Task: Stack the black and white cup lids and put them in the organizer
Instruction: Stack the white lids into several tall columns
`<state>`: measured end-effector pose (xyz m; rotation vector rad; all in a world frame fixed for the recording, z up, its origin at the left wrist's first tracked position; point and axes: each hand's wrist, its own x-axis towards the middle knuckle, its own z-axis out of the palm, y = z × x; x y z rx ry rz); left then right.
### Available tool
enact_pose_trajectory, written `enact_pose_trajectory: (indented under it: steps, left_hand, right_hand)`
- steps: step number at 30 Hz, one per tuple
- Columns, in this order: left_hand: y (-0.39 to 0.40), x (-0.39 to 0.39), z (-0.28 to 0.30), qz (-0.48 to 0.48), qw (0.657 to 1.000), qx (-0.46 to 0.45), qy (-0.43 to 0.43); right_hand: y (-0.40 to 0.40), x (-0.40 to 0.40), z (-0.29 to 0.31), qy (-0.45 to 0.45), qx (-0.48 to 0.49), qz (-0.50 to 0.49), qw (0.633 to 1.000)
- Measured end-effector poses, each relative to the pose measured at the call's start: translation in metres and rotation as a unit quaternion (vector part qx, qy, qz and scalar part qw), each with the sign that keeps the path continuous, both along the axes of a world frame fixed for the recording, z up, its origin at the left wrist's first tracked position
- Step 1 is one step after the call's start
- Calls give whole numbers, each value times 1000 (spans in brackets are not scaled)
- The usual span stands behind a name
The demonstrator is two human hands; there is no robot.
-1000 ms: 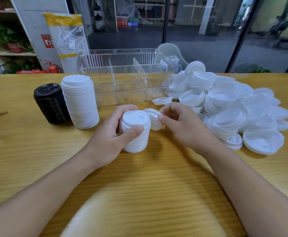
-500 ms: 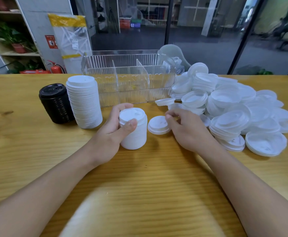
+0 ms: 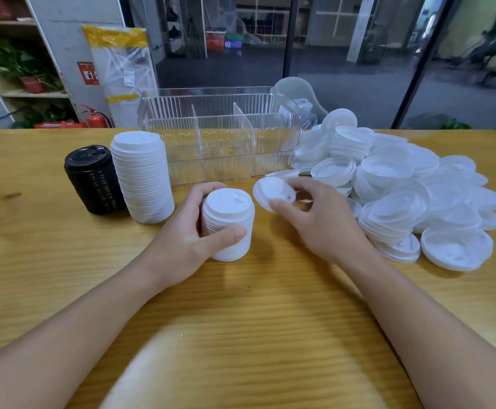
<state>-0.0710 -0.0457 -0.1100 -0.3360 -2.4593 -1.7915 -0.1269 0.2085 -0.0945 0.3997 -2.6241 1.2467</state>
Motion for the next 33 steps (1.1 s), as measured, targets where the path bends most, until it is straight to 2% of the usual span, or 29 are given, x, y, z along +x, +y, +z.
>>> enact_pose_trajectory:
  steps: [3, 6, 12, 23, 33]
  left_hand:
    - [1, -1, -1, 10, 1000, 3, 2]
    - [3, 0, -1, 9, 1000, 16, -4]
    - [7, 0, -3, -9, 999, 29, -11]
    - [7, -2, -2, -31, 999, 32, -20]
    - [6, -2, -2, -33, 999, 35, -19]
  right_hand:
    - [-2, 4, 8, 5, -102, 53, 993]
    - [-7, 12, 11, -3, -144, 137, 980]
    - [-20, 22, 6, 18, -71, 194, 978]
    - [-21, 26, 10, 31, 27, 188, 981]
    - [-21, 24, 7, 58, 55, 187, 979]
